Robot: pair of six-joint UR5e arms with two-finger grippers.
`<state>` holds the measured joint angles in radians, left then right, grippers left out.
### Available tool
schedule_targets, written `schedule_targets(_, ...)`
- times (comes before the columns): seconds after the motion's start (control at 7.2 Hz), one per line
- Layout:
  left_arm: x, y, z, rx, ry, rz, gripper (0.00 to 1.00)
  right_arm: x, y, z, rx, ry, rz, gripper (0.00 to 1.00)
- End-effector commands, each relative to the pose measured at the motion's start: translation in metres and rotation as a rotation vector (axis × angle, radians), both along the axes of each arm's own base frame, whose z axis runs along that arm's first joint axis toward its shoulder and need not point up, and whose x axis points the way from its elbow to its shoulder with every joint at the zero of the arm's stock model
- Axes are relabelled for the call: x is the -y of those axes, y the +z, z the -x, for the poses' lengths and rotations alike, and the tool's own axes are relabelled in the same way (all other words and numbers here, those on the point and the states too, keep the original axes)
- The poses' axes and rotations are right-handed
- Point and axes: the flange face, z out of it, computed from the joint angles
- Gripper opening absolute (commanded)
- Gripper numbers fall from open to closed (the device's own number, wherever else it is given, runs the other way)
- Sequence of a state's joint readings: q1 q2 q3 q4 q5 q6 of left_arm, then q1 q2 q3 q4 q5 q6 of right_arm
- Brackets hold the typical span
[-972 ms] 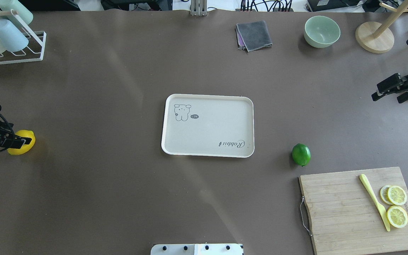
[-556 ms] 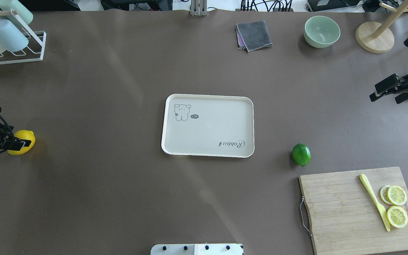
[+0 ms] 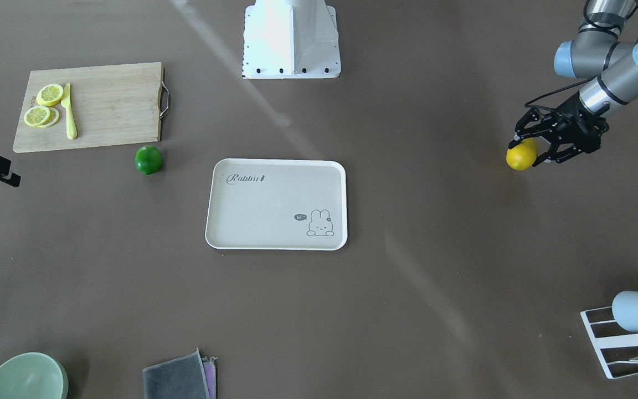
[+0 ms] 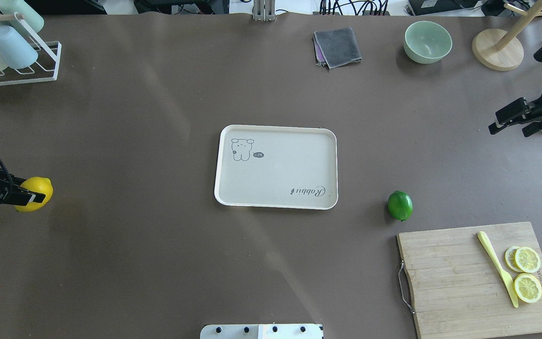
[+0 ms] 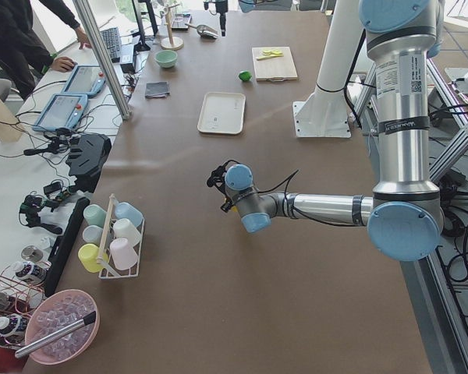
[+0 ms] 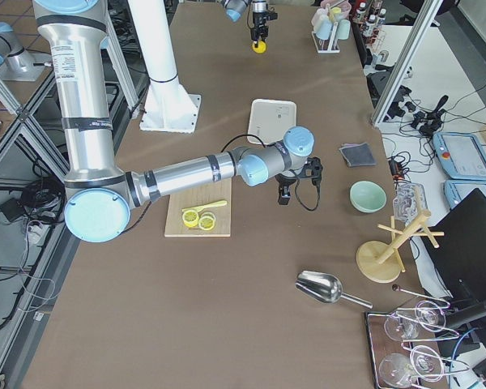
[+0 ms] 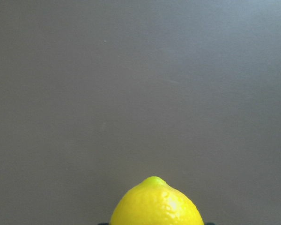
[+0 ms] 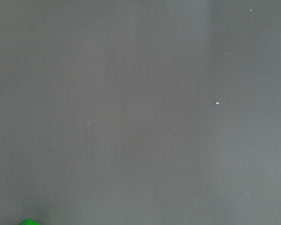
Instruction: Place all lemons on tray
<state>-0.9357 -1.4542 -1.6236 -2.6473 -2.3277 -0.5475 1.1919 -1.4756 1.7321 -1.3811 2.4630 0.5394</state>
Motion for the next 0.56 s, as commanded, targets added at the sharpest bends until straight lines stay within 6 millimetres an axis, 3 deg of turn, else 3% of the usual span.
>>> schedule_targets(0.0, 0.022, -0.042, 0.003, -0.060, -0.053, 0.079, 0.00, 0.001, -0.011, 0.020, -0.023, -0.020, -0.038, 1.00)
schedule_targets(0.28, 0.059, -0.081, -0.012, -0.058, -0.093, 0.117, 0.00, -0.004, -0.027, 0.065, -0.042, -0.035, -0.119, 1.00)
schedule_targets(0.42, 0.080, -0.107, -0.023, -0.066, -0.152, 0.162, 0.00, -0.013, -0.041, 0.098, -0.027, 0.007, -0.120, 1.00)
